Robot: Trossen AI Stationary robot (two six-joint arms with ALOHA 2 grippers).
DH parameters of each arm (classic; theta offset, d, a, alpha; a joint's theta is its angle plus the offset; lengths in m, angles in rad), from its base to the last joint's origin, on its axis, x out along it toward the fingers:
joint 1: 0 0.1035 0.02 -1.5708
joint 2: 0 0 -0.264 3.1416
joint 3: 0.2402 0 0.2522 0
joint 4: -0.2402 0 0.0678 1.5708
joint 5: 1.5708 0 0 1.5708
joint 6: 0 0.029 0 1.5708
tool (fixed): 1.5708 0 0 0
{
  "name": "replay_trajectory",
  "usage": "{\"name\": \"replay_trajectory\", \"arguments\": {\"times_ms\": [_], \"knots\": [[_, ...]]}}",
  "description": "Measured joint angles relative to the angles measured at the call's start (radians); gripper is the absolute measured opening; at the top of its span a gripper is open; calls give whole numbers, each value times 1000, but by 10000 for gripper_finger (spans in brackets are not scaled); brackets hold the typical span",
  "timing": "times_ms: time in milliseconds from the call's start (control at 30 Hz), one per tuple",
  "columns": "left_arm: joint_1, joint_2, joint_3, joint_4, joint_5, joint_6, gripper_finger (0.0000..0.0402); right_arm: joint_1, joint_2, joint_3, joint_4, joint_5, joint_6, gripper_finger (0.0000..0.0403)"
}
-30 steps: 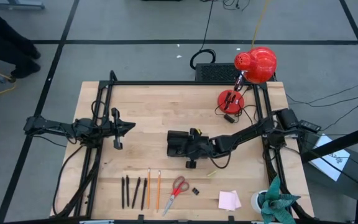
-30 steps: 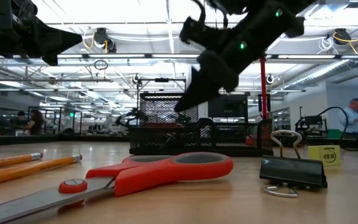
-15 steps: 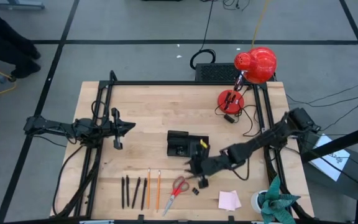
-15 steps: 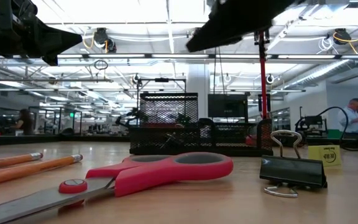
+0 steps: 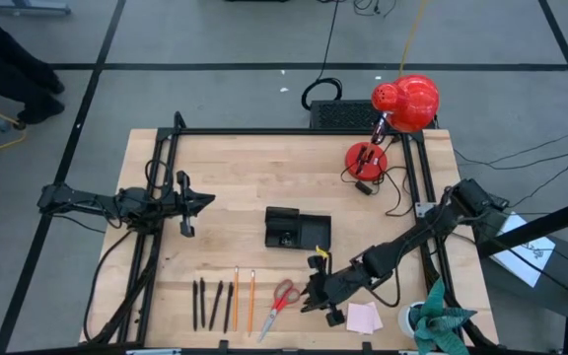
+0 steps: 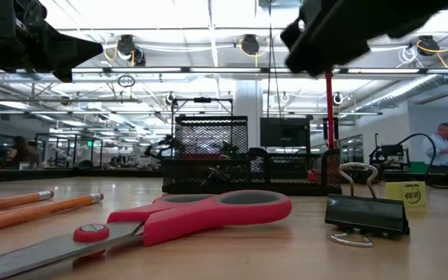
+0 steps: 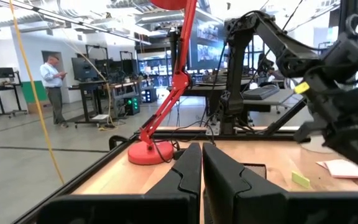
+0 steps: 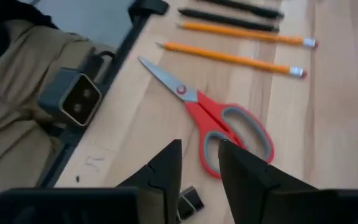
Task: Pick and place office supplies into organizer
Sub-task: Put the binder clip into the desk organizer
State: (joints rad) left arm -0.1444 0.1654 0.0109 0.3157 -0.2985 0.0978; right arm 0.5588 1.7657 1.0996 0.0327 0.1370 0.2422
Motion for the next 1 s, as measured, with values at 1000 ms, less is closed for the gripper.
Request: {"name": "replay_trajectory", "arguments": {"times_ms": [1000], "knots": [[0,0,0,-5,1,-10,24,26,172,0,-22,-2,262,177]]}}
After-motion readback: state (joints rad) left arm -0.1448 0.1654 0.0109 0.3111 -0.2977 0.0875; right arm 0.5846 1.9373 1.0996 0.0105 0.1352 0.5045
